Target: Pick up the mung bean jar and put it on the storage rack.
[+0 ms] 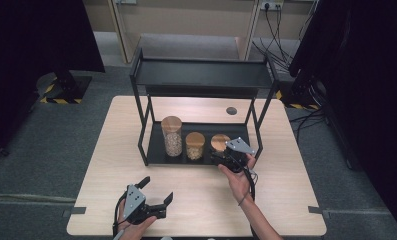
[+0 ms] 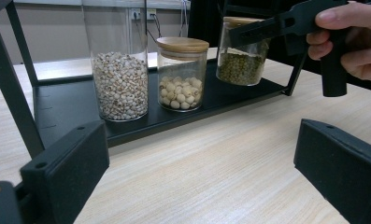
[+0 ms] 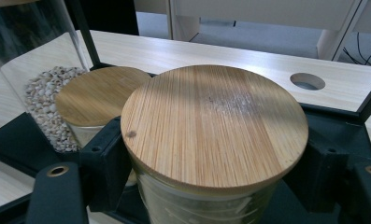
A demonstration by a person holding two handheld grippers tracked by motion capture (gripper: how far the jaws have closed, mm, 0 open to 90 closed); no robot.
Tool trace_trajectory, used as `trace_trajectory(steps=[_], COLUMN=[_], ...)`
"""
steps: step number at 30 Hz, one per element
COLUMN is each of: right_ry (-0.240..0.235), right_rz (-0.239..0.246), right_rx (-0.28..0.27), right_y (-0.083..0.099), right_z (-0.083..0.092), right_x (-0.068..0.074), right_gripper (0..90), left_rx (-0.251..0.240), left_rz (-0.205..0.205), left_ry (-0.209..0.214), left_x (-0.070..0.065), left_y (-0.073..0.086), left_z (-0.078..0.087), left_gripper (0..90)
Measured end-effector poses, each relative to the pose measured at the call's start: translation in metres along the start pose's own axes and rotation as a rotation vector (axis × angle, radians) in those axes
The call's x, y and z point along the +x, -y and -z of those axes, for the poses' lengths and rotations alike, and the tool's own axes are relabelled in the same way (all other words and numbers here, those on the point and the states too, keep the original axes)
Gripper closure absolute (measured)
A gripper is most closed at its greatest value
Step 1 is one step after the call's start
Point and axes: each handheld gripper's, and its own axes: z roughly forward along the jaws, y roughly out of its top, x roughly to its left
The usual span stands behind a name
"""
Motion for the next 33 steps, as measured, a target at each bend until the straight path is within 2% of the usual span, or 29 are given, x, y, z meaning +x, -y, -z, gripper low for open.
trace_trajectory(steps=[6, 22, 33], right_ry=[0.026, 0.034, 0.042], right_rz=[-0.004, 0.011, 0.035], right_rx=[0.010, 0.024, 0.033], right_y=[0.000, 0.008, 0.005], right_z=[-0.011, -0.027, -0.035], right_x=[0.000, -0.002, 0.001], right_gripper=[25.5, 25.5, 25.5], left_rx=[0.001, 0.005, 0.003], left_rz=[-0.002, 0.000, 0.001], left_ry=[0.001, 0.003, 0.003], left_x=[0.000, 0.000, 0.000], left_y=[0.000, 0.000, 0.000], left_z=[0.000, -0.001, 0.000], left_gripper=[2.7, 2.7, 2.7])
